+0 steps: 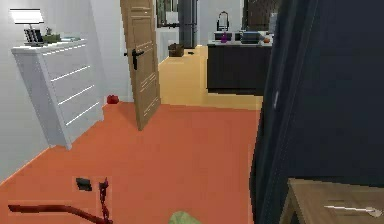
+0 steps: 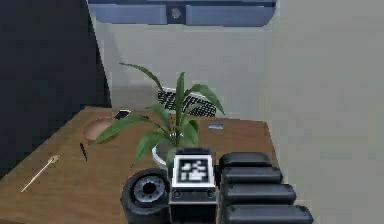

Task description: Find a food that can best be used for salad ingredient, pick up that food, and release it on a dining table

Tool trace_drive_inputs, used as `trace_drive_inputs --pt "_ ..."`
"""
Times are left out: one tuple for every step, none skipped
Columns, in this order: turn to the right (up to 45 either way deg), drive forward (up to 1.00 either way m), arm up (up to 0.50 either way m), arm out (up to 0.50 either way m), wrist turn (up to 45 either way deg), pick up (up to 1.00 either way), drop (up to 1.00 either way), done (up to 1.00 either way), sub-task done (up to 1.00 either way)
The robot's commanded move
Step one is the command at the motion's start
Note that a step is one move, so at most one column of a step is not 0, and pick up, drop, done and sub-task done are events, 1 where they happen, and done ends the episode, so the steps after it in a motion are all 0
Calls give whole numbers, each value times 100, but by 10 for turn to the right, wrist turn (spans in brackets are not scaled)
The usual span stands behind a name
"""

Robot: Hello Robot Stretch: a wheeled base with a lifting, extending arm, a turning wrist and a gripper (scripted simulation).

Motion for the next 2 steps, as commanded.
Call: trace_drive_inputs --pt "90 0 0 0 0 0 0 0 0" --pt "0 35 0 0 0 0 0 0 0"
